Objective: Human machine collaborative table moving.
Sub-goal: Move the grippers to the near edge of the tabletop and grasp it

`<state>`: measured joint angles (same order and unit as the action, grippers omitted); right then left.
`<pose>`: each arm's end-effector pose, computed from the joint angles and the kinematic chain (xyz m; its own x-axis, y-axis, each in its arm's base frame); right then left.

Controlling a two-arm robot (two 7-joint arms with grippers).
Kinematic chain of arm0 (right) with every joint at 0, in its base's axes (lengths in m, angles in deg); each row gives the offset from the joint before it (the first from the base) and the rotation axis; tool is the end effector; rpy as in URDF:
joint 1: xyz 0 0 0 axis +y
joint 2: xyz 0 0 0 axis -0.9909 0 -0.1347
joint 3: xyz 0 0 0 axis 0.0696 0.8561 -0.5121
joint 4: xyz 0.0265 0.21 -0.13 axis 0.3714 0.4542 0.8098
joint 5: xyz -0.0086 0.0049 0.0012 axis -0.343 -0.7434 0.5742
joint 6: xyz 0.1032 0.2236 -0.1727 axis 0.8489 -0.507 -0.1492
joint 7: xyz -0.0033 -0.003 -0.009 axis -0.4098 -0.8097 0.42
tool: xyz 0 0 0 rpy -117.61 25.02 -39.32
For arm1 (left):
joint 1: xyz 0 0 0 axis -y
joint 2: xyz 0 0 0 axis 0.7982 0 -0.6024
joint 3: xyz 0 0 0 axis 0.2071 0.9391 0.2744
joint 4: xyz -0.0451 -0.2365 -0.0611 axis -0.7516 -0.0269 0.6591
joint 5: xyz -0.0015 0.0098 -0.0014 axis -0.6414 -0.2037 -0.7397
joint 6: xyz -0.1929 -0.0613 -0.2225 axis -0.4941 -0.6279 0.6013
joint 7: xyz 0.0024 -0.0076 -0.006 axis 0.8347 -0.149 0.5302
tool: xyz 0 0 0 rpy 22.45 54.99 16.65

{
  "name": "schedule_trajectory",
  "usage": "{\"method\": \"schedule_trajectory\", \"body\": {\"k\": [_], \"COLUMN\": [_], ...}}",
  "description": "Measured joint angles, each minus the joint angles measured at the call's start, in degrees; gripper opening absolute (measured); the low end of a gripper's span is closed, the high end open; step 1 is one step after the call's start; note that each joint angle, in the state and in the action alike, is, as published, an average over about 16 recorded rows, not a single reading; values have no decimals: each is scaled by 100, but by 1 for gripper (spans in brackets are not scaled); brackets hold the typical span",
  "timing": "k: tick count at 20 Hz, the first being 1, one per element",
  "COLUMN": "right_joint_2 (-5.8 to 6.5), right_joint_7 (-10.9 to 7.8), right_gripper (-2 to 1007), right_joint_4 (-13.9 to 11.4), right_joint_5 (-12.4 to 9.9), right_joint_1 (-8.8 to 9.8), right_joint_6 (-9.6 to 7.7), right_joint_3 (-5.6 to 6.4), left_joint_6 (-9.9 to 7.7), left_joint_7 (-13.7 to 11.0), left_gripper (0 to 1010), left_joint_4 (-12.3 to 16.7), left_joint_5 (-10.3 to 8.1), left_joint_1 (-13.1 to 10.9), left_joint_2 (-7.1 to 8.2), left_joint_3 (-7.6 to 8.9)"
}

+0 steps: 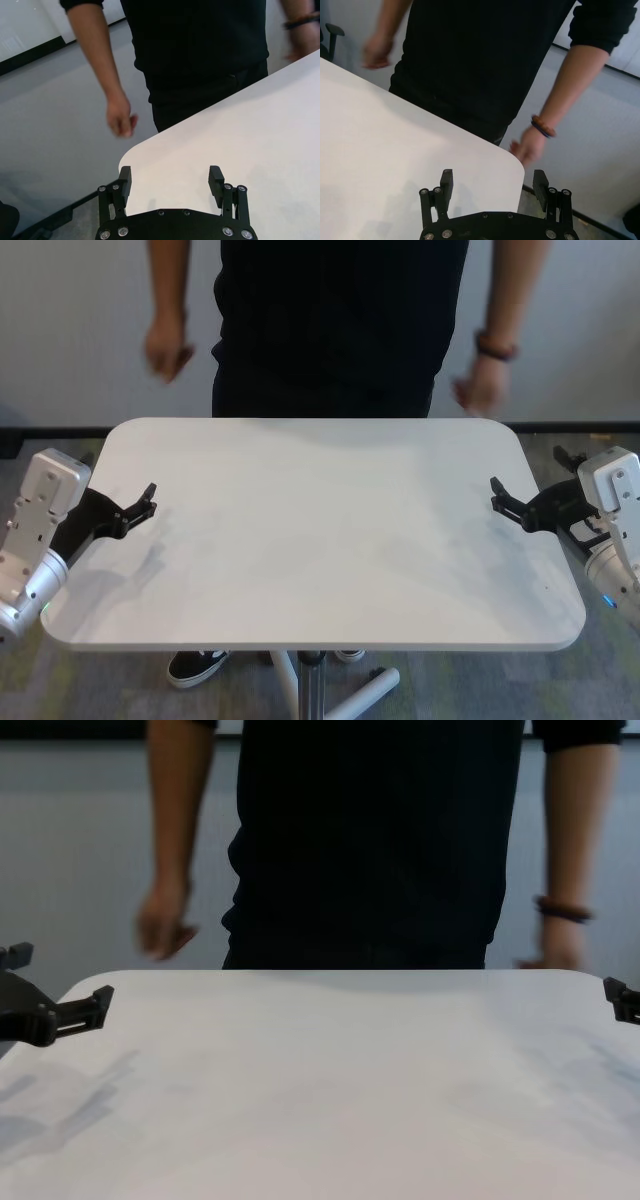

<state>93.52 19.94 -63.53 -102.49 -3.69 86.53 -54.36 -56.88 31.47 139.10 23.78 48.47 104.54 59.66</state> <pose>0.3438 -0.0610 -0.2669 0.2923 -0.8803 0.3737 0.9552 0.2874 -0.0702 0.3437 0.0611 -0.2670 0.2923 0.8802 0.3739 -0.9552 0.2874 0.0701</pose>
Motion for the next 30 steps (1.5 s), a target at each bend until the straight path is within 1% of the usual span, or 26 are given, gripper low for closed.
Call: {"method": "schedule_trajectory", "body": {"k": [18,21,25,28,30], "right_joint_2": [0,20,114,230,326], "right_joint_7": [0,28,101,156,193], "right_gripper": [1000,1000,1000,1000,1000], "right_joint_4": [0,-39,-241,-494,-705], "right_joint_5": [0,36,205,388,527], "right_joint_1": [0,13,84,182,270], "right_joint_6": [0,-23,-135,-275,-391], "right_joint_3": [0,-4,-26,-51,-69], "left_joint_6": [0,7,22,34,43], "left_joint_7": [2,58,173,260,315], "left_gripper": [1000,1000,1000,1000,1000], "left_joint_4": [0,34,166,333,477], "left_joint_5": [0,66,239,397,509], "left_joint_1": [0,-22,-116,-242,-357], "left_joint_2": [0,18,86,178,262], "left_joint_3": [0,-1,8,30,54]}}
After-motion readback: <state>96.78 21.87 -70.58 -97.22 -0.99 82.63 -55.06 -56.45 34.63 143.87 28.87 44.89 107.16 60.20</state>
